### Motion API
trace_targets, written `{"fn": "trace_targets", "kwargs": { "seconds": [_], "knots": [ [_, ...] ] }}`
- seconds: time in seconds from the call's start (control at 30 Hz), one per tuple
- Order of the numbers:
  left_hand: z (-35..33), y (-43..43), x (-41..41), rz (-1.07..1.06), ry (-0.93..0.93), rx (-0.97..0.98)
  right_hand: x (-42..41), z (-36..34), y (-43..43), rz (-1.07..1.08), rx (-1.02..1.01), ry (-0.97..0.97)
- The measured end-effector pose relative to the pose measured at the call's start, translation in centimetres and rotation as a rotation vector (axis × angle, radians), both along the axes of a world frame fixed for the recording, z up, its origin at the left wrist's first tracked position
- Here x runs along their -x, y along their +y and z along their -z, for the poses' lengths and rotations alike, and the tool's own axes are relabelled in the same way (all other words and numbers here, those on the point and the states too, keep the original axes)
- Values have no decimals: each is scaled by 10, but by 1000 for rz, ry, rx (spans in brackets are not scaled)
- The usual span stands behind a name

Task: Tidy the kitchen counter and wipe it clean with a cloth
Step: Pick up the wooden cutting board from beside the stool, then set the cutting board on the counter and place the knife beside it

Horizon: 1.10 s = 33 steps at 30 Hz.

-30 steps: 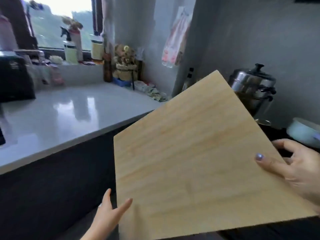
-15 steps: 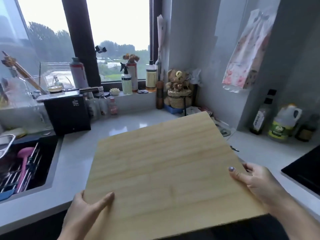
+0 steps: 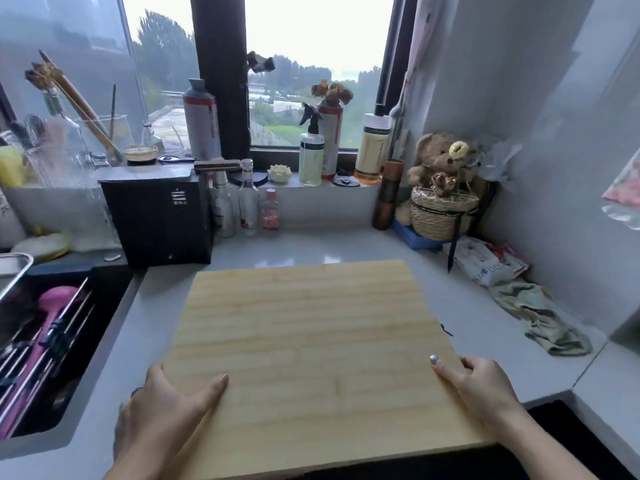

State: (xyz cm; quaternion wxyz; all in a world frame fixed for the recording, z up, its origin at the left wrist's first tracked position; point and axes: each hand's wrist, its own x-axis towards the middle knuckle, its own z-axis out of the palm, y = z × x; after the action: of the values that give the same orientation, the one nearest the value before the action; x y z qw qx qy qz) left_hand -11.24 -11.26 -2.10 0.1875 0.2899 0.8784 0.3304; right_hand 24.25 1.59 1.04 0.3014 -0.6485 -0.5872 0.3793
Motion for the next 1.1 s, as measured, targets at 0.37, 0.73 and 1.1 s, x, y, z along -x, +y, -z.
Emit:
{"fn": "trace_targets", "kwargs": {
  "seconds": [0.37,0.73,1.1],
  "knots": [
    [21,66,6,-90,48,72,37,43,87,-40,-71,-273],
    [27,86,-5,-171,137,176,46,51,126,-140,105,-432],
    [36,92,-20,-206,321,69,74,53,118,-77,14,-661]
  ]
}}
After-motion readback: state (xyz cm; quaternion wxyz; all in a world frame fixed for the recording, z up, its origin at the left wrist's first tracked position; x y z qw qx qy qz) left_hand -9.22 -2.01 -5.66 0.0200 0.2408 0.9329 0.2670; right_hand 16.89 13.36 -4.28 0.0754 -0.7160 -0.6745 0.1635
